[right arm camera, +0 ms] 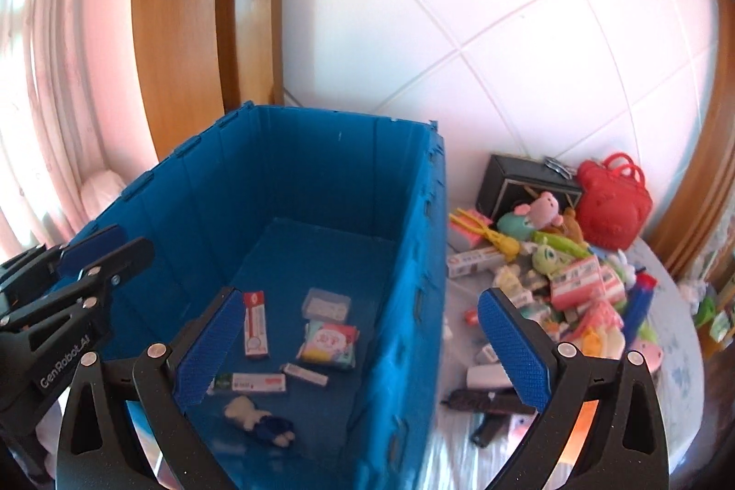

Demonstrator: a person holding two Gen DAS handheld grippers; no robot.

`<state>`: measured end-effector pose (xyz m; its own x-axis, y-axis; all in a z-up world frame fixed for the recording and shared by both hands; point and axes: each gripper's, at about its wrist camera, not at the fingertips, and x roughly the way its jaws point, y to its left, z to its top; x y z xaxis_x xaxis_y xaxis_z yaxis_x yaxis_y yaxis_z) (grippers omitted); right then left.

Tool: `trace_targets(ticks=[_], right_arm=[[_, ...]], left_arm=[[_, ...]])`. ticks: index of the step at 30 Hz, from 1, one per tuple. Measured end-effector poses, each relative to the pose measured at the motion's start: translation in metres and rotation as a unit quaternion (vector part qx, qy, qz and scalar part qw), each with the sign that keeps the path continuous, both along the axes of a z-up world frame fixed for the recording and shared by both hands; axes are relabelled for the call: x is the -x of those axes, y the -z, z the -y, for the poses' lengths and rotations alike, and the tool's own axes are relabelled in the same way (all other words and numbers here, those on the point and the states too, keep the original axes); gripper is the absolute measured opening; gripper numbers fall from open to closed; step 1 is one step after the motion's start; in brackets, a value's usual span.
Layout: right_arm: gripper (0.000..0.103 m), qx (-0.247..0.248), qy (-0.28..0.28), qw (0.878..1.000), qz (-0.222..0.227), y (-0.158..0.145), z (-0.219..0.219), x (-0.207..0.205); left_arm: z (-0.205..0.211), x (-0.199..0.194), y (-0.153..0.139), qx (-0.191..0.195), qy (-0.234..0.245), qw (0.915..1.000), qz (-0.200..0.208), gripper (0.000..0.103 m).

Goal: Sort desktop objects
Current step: 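Lift both tools out of the crate, then move both tools from the crate toward the pile on the bed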

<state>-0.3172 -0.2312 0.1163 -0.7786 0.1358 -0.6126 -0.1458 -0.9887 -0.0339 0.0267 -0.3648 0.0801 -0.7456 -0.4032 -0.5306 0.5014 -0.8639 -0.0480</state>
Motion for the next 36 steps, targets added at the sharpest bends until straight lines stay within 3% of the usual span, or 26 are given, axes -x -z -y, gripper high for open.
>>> trace_targets(ticks=[2,4,6,7,11,18,22,28,33,36], right_arm=[[0.103,0.007,0.009,1.0,-0.011,0.001,-0.013,-0.017],[0.103,0.02,0.019,0.999,-0.03,0.0,-0.033,-0.039],[0.103,0.026,0.029,0.998,-0.043,0.0,-0.051,-0.057],[0.103,0.027,0.037,0.998,-0.049,0.0,-0.065,-0.068],[0.103,0.036,0.051,0.997,-0.055,0.003,-0.116,-0.104],[0.103,0.039,0.076,0.995,-0.048,0.021,-0.22,-0.173],[0.103,0.044,0.094,0.994,-0.03,0.045,-0.277,-0.205],[0.103,0.083,0.132,0.988,-0.006,0.087,-0.348,-0.237],[0.103,0.081,0.153,0.985,0.008,0.119,-0.379,-0.248],[0.103,0.071,0.146,0.986,0.041,0.144,-0.381,-0.239]], left_arm=[[-0.021,-0.006,-0.004,0.013,0.003,0.9996,-0.025,0.033],[-0.045,-0.013,-0.01,0.026,0.008,0.9981,-0.055,0.042],[-0.072,-0.016,-0.015,0.047,0.01,0.9957,-0.079,0.083],[-0.086,-0.017,-0.016,0.058,0.007,0.9943,-0.089,0.088],[-0.148,-0.007,-0.02,0.082,0.006,0.9911,-0.105,0.09],[-0.222,0.04,0.003,0.038,0.004,0.9949,-0.093,0.09],[-0.258,0.071,0.032,0.014,-0.006,0.9987,-0.049,0.09],[-0.289,0.102,0.072,0.008,0.002,0.9999,0.012,0.09],[-0.296,0.126,0.112,0.005,0.02,0.9978,0.063,0.09],[-0.294,0.14,0.141,-0.013,0.03,0.9952,0.092,0.09]])
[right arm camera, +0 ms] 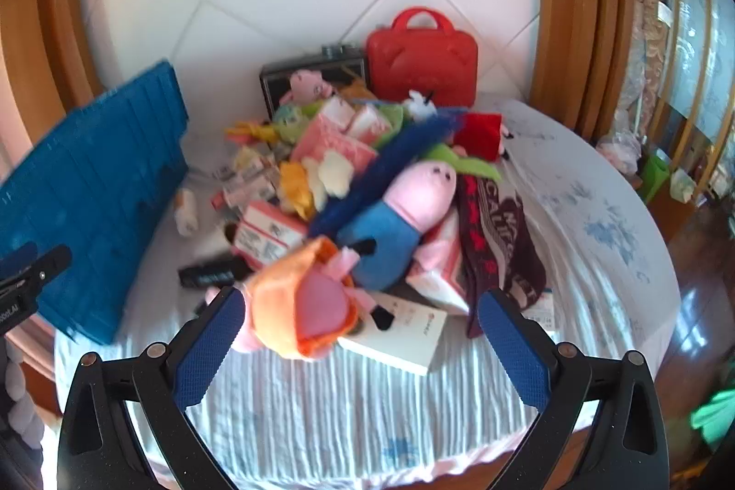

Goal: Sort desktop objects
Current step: 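Move both tools from the crate toward the pile on the bed, then grasp the pink pig plush in orange dress with both tools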

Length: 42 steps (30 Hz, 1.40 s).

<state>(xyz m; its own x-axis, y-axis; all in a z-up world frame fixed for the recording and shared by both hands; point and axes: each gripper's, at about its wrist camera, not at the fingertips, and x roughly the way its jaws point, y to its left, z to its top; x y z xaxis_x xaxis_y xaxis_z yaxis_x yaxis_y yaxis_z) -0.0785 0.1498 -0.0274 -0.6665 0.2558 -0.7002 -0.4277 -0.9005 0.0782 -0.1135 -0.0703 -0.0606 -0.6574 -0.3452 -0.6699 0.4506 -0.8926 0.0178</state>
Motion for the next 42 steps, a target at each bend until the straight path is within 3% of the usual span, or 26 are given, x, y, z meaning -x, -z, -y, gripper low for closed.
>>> trace_targets(ticks=[9,18,19,20,21,24,26,29,33,36,42], right_arm=[[0.103,0.029,-0.014,0.997,0.068,0.068,0.009,0.053],[0.102,0.054,-0.014,0.995,0.085,0.104,0.015,0.101],[0.096,0.052,-0.016,0.995,0.087,0.108,0.015,0.107],[0.08,0.052,-0.017,0.994,0.097,0.114,0.013,0.113],[0.076,0.058,-0.019,0.992,0.113,0.122,0.011,0.116],[0.08,0.093,-0.028,0.988,0.12,0.14,-0.001,0.109],[0.092,0.101,-0.029,0.986,0.126,0.144,-0.008,0.102],[0.099,0.101,-0.039,0.986,0.131,0.149,-0.017,0.093],[0.101,0.101,-0.065,0.985,0.124,0.15,-0.018,0.093],[0.102,0.091,-0.081,0.985,0.12,0.147,-0.009,0.094],[0.102,0.087,-0.088,0.984,0.129,0.165,-0.004,0.101]], left_arm=[[0.003,0.05,0.082,-0.044,0.054,0.9948,0.074,0.09],[-0.001,0.084,0.142,-0.062,0.102,0.9854,0.121,0.09],[-0.002,0.088,0.148,-0.07,0.104,0.9838,0.128,0.09],[-0.003,0.09,0.152,-0.076,0.108,0.9824,0.132,0.09],[-0.005,0.092,0.154,-0.079,0.111,0.9816,0.134,0.09],[-0.014,0.096,0.165,-0.083,0.115,0.9805,0.136,0.09],[-0.022,0.101,0.172,-0.099,0.122,0.9779,0.137,0.09],[-0.037,0.107,0.178,-0.085,0.129,0.9793,0.13,0.09],[-0.046,0.112,0.182,-0.061,0.132,0.9824,0.117,0.092],[-0.04,0.113,0.186,-0.076,0.121,0.9843,0.103,0.1],[-0.035,0.115,0.196,-0.101,0.121,0.9839,0.084,0.102]])
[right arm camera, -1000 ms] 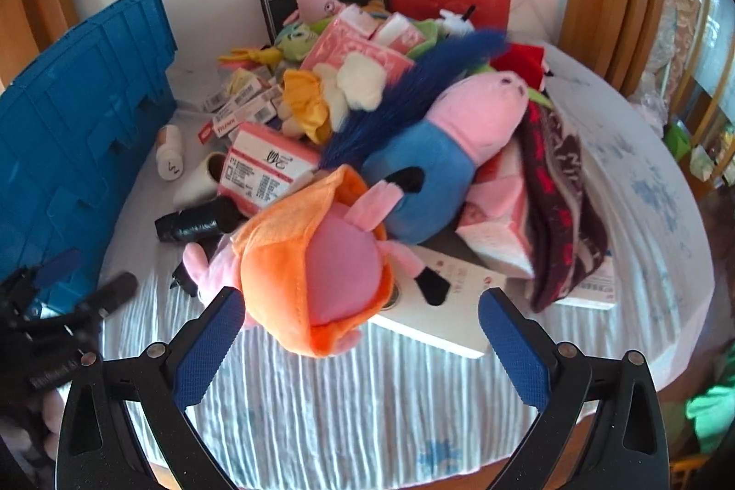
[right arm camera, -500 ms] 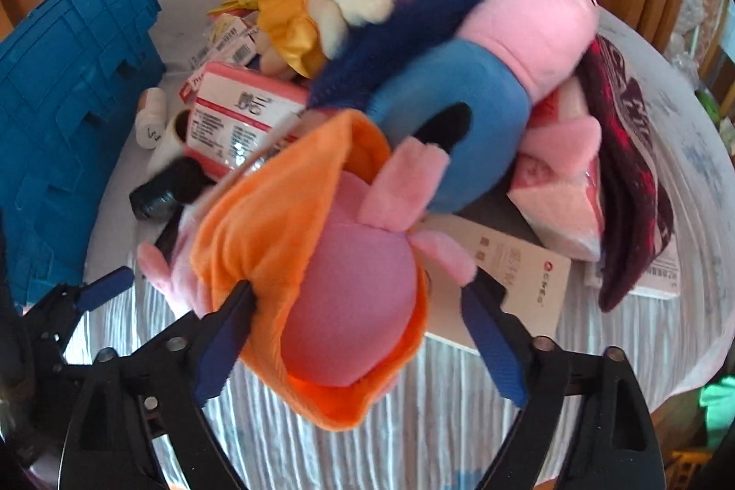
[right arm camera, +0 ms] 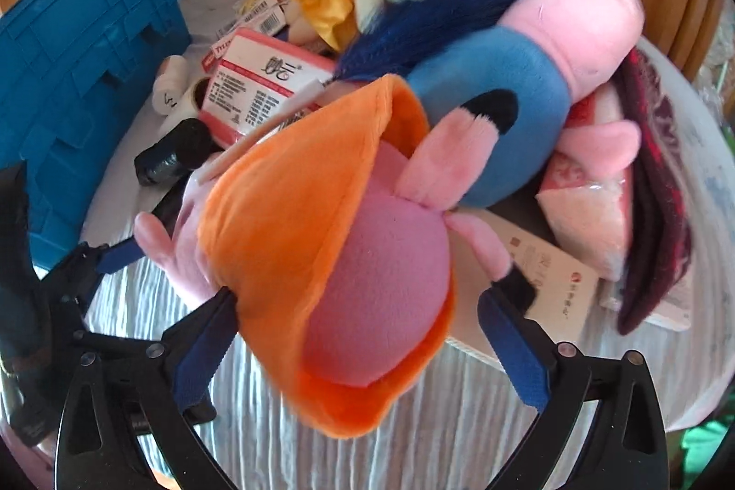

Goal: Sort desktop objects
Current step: 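Grasp the pink pig plush in orange dress with both tools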

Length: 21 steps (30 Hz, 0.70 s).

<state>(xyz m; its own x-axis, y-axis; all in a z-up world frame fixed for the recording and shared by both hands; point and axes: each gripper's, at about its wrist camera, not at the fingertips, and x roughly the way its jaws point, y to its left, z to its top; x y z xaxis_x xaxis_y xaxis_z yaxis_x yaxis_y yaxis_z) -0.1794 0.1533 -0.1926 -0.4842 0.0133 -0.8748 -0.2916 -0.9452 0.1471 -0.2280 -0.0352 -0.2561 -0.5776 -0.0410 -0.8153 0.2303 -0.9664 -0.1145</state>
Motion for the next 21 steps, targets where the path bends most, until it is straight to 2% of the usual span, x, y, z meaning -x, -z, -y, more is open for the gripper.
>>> trace_targets(ticks=[1,2,3,4,5,10,12,14,15,17,19,21], right_arm=[[0.1,0.002,0.001,1.0,-0.002,0.002,-0.001,0.0],[0.086,0.004,-0.001,1.0,-0.007,0.002,-0.001,0.0],[0.077,0.012,-0.008,1.0,-0.013,0.0,0.001,0.0],[0.076,0.015,-0.013,1.0,-0.015,-0.001,0.003,0.0],[0.071,0.011,-0.013,1.0,-0.014,-0.002,0.004,-0.001],[0.064,0.016,-0.021,0.999,-0.033,-0.021,0.002,-0.013],[0.062,0.021,-0.022,0.999,-0.044,-0.032,0.001,-0.02],[0.059,0.023,-0.025,0.998,-0.058,-0.045,0.0,-0.027],[0.058,0.021,-0.027,0.997,-0.064,-0.052,0.001,-0.028],[0.051,0.023,-0.03,0.997,-0.073,-0.064,0.001,-0.026],[0.05,0.02,-0.022,0.998,-0.062,-0.068,-0.001,-0.028],[0.051,0.013,-0.01,0.999,-0.041,-0.061,-0.006,-0.026]], left_arm=[[0.0,0.002,0.002,-0.006,0.004,1.0,-0.005,0.102],[0.0,0.003,0.003,-0.012,0.007,0.9999,-0.009,0.1],[0.001,0.004,0.006,-0.025,0.011,0.9995,-0.012,0.089],[-0.001,0.004,0.007,-0.05,0.031,0.9982,-0.017,0.078],[-0.003,0.003,0.005,-0.052,0.033,0.9979,-0.019,0.073],[-0.014,-0.01,-0.017,-0.04,0.036,0.998,-0.033,0.061],[-0.021,-0.013,-0.03,-0.023,0.043,0.9981,-0.039,0.046],[-0.031,-0.017,-0.047,0.001,0.054,0.9975,-0.046,0.04],[-0.034,-0.019,-0.053,0.007,0.058,0.9972,-0.047,0.032],[-0.037,-0.016,-0.06,0.012,0.064,0.9971,-0.039,0.03],[-0.034,-0.013,-0.061,0.015,0.047,0.9984,-0.026,0.03],[-0.028,-0.014,-0.057,0.0,0.031,0.9995,-0.009,0.03]])
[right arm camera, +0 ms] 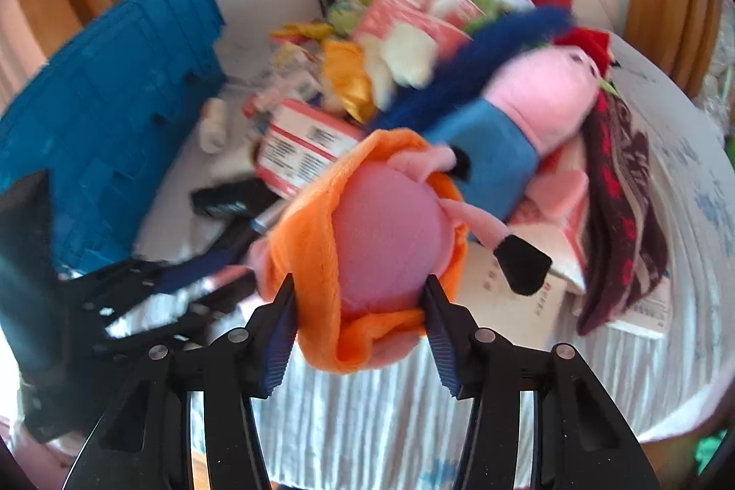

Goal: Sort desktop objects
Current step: 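Grasp the pink pig plush in orange dress with both tools, then carry the pig plush over the crate and open both tools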

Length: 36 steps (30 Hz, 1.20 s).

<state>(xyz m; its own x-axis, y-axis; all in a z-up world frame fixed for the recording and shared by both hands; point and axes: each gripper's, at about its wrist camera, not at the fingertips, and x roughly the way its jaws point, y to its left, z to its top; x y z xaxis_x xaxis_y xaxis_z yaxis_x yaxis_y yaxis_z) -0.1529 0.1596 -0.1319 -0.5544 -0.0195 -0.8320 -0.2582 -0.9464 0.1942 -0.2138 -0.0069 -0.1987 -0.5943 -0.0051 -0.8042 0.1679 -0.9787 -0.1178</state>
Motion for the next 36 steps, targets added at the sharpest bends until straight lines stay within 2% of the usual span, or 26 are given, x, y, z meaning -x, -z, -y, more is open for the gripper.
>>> trace_targets(ticks=[1,3,5,7,10,11,12,13,14,15,18,21,25,27,30,32,33,34,36], right_arm=[[0.054,-0.004,0.005,1.0,0.008,0.003,-0.004,-0.003],[0.065,-0.016,0.012,0.999,0.027,0.013,-0.006,-0.008],[0.097,-0.021,0.017,0.999,0.038,0.022,-0.011,-0.019],[0.103,-0.019,0.022,0.999,0.039,0.027,-0.017,-0.03],[0.103,-0.002,0.029,1.0,0.012,0.018,-0.024,-0.04],[0.103,-0.002,0.028,1.0,0.007,0.015,-0.025,-0.039],[0.103,-0.004,0.027,1.0,0.005,0.014,-0.026,-0.037],[0.103,-0.006,0.027,1.0,0.007,0.014,-0.026,-0.032],[0.103,-0.006,0.025,1.0,0.011,0.016,-0.026,-0.029],[0.103,-0.008,0.022,1.0,0.015,0.019,-0.025,-0.026],[0.103,-0.01,0.016,0.999,0.039,0.036,-0.024,-0.015],[0.103,0.018,0.011,0.999,0.039,0.047,-0.026,-0.013],[0.103,0.009,0.0,0.999,0.037,0.047,-0.025,-0.014],[0.103,0.01,-0.006,0.999,0.037,0.048,-0.025,-0.013],[0.103,0.019,-0.011,0.999,0.031,0.053,-0.026,-0.009],[0.103,0.045,-0.019,0.999,0.024,0.058,-0.028,-0.006],[0.099,0.053,-0.024,0.998,0.027,0.06,-0.027,-0.004],[0.081,0.051,-0.033,0.998,0.031,0.061,-0.023,-0.003],[0.077,0.042,-0.046,0.998,0.024,0.055,-0.014,-0.003]], left_arm=[[0.003,-0.001,0.005,-0.01,-0.004,0.9999,0.01,0.03],[0.004,-0.007,0.013,-0.018,-0.006,0.9996,0.02,0.03],[0.004,-0.011,0.022,-0.021,-0.006,0.9993,0.029,0.03],[0.003,-0.012,0.024,-0.03,-0.007,0.999,0.034,0.03],[-0.003,-0.016,0.021,-0.029,-0.01,0.9991,0.028,0.033],[-0.006,-0.015,0.021,-0.027,-0.009,0.9992,0.028,0.043],[-0.01,-0.014,0.023,-0.028,-0.005,0.9992,0.03,0.061],[-0.014,-0.01,0.027,-0.024,0.0,0.999,0.037,0.074],[-0.019,-0.004,0.034,-0.011,-0.001,0.9986,0.051,0.093],[-0.023,0.0,0.04,0.001,-0.003,0.9984,0.057,0.095],[-0.027,0.007,0.054,0.013,-0.01,0.9977,0.065,0.095],[-0.025,0.012,0.067,-0.016,-0.014,0.9976,0.066,0.095],[-0.028,0.021,0.078,-0.022,-0.008,0.9977,0.063,0.095],[-0.03,0.025,0.08,-0.019,-0.001,0.998,0.06,0.083],[-0.031,0.025,0.073,-0.003,-0.001,0.999,0.044,0.077],[-0.029,0.022,0.063,0.012,-0.001,0.9995,0.029,0.075],[-0.029,0.02,0.057,0.019,-0.001,0.9996,0.022,0.073],[-0.03,0.017,0.048,0.039,-0.003,0.9991,0.015,0.073],[-0.03,0.012,0.036,0.066,0.0,0.9978,0.0,0.073]])
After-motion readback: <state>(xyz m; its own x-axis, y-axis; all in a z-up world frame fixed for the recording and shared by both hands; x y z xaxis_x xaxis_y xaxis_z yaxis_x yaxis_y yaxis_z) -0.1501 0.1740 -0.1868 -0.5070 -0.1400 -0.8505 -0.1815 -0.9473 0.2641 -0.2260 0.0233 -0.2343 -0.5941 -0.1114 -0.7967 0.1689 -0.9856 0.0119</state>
